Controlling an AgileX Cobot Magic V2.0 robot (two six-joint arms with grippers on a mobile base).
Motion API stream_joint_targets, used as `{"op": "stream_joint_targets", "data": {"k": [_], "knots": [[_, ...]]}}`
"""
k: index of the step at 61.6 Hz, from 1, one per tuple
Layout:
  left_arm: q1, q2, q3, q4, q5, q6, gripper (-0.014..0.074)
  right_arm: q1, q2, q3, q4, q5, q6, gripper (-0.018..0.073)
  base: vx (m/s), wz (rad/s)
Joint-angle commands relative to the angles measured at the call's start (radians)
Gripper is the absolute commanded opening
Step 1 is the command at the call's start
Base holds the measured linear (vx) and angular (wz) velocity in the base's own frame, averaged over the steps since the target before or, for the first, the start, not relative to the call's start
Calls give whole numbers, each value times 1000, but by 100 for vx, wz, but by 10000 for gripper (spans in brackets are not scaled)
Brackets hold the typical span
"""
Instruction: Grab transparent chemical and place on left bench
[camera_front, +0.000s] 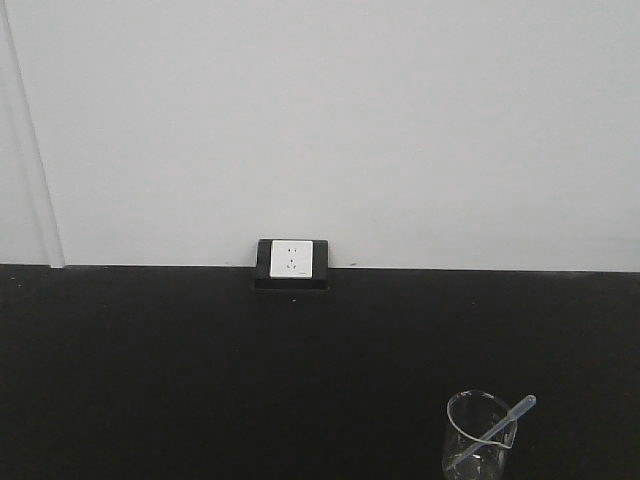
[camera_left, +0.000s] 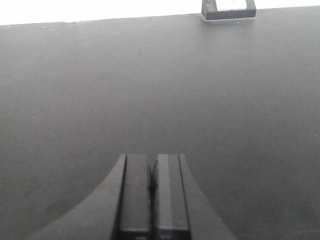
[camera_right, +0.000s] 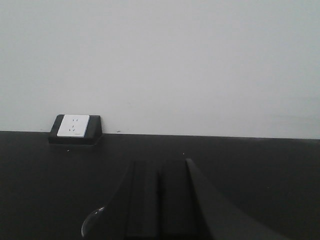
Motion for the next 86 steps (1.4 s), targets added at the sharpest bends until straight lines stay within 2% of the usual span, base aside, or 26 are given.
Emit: {"op": "stream_joint_targets", "data": {"k": [1, 7, 16, 23, 29, 35, 39, 51, 56, 62, 67, 73, 83, 86], "knots": [[-2, -19, 16, -1, -78, -8, -3, -6, 57, -36, 52, -109, 4, -6, 0, 0], [-2, -19, 16, -1, -78, -8, -3, -6, 91, -36, 98, -101, 4, -4, 0, 0], [-2, -19, 16, -1, -78, -8, -3, -6, 114, -36, 113, -120, -5, 1, 0, 0], [-2, -19, 16, -1, -78, -8, -3, -6, 143, -36, 94, -166, -9, 35, 0, 0], [-2, -19, 16, -1, -78, -8, -3, -6, 166, -36, 48, -211, -9, 102, 0, 0], [-2, -19, 16, -1, -78, -8, -3, -6, 188, -36, -7, -248, -8, 219, 0, 0], [-2, -19, 16, -1, -78, -8, -3, -6, 206, -36, -27, -272, -8, 331, 0, 0], [-2, -19, 16, -1, -78, -8, -3, -6, 281, -36, -26, -402, -8, 657, 0, 0], [-2, -19, 16, -1, -78, -8, -3, -6, 310, -36, -23, -468, 2, 729, 0, 0], [-2, -19, 16, -1, -78, -8, -3, 0, 343, -36, -14, -551, 73, 729, 0, 0], [-2, -19, 16, -1, -78, -8, -3, 0, 400, -36, 3, -646, 82, 717, 0, 0], [-2, -19, 16, -1, -78, -8, -3, 0, 519, -36, 15, -794, 89, 692, 0, 0], [-2, -19, 16, -1, -78, -8, -3, 0, 780, -36, 13, -1101, 222, 622, 0, 0], [-2, -19, 16, -1, -78, -8, -3, 0, 848, -52, 12, -1097, 243, 595, 0, 0]]}}
